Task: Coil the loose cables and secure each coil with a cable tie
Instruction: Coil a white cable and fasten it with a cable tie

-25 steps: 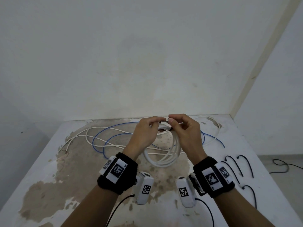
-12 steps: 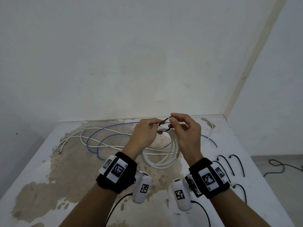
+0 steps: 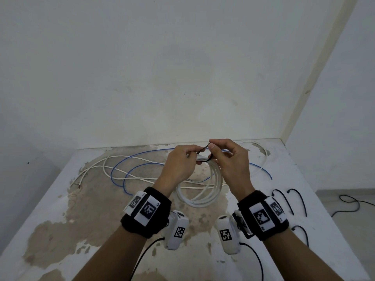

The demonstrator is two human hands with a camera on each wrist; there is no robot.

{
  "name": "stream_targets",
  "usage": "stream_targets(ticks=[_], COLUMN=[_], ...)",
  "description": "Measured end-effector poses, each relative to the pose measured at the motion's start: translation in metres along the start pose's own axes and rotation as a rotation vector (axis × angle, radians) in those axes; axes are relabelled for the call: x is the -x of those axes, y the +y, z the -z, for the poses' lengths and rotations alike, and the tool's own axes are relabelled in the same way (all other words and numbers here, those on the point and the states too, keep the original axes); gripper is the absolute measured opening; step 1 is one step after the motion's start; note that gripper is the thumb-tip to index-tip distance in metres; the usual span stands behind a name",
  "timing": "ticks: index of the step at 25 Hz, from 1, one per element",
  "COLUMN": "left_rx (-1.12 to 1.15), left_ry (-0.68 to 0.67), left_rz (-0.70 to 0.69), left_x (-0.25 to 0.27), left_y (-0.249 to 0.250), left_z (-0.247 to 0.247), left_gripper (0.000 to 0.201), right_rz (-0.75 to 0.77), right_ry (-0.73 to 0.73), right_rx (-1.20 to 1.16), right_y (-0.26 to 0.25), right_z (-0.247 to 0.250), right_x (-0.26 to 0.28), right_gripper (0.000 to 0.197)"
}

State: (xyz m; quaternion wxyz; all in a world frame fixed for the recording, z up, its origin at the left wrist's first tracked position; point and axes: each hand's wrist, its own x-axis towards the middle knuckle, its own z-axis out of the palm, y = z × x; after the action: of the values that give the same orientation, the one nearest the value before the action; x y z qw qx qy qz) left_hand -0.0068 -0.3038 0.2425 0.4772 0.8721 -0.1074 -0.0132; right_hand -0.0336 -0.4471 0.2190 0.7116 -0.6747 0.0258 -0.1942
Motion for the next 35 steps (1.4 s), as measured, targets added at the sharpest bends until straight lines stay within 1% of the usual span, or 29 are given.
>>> stream_targets(ticks=[4, 7, 10, 12, 17, 22, 24, 27, 31, 33, 35], left_rx=[0.036, 0.024, 0.019, 0.068, 0.194, 0.18, 0.186, 0.18, 0.123, 0.191, 0.256], left_ry=[0.018, 0.021, 0.017, -0.007, -0.098, -0.166, -0.173, -0.182, -0.193, -0.18, -0.163], left_rz=[-0.006, -0.021, -0.028, 0.006, 0.069, 0.074, 0.095, 0.091, 0.087, 0.125, 0.142], left_x=[0.0, 0.001, 0.003, 0.005, 0.015, 0.015, 0.015, 0.017, 0.016, 0.015, 0.013], left_y=[0.002, 0.004, 0.008, 0.014, 0.026, 0.012, 0.006, 0.007, 0.0, -0.004, -0.005], left_z=[0.0, 0.0, 0.0, 0.002, 0.001, -0.006, -0.008, -0.011, -0.018, -0.02, -0.019], left_gripper=[0.037, 0.036, 0.036, 0.037, 0.037, 0.035, 0.034, 0.03, 0.03, 0.031, 0.036], right_rz=[0.008, -0.015, -0.025, 0.006, 0.105, 0.176, 0.144, 0.068, 0.013, -0.01, -0.037], right_ry=[-0.016, -0.045, -0.072, -0.046, 0.067, 0.118, 0.114, 0.105, 0.049, 0.022, -0.038], right_rx=[0.024, 0.023, -0.024, -0.021, 0.089, 0.203, 0.212, 0.23, 0.248, 0.206, 0.17], right_y=[-0.003, -0.003, -0.002, 0.002, 0.009, 0.01, 0.011, 0.011, 0.009, 0.007, 0.006], right_z=[0.001, 0.002, 0.003, 0.003, 0.006, 0.008, 0.01, 0.015, 0.019, 0.022, 0.025], right_x=[-0.003, -0.006, -0.005, -0.003, -0.001, 0.004, 0.004, 0.001, -0.002, -0.002, -0.001], right_gripper=[0.009, 0.01, 0.01, 0.011, 0.007, 0.009, 0.01, 0.009, 0.012, 0.012, 0.011])
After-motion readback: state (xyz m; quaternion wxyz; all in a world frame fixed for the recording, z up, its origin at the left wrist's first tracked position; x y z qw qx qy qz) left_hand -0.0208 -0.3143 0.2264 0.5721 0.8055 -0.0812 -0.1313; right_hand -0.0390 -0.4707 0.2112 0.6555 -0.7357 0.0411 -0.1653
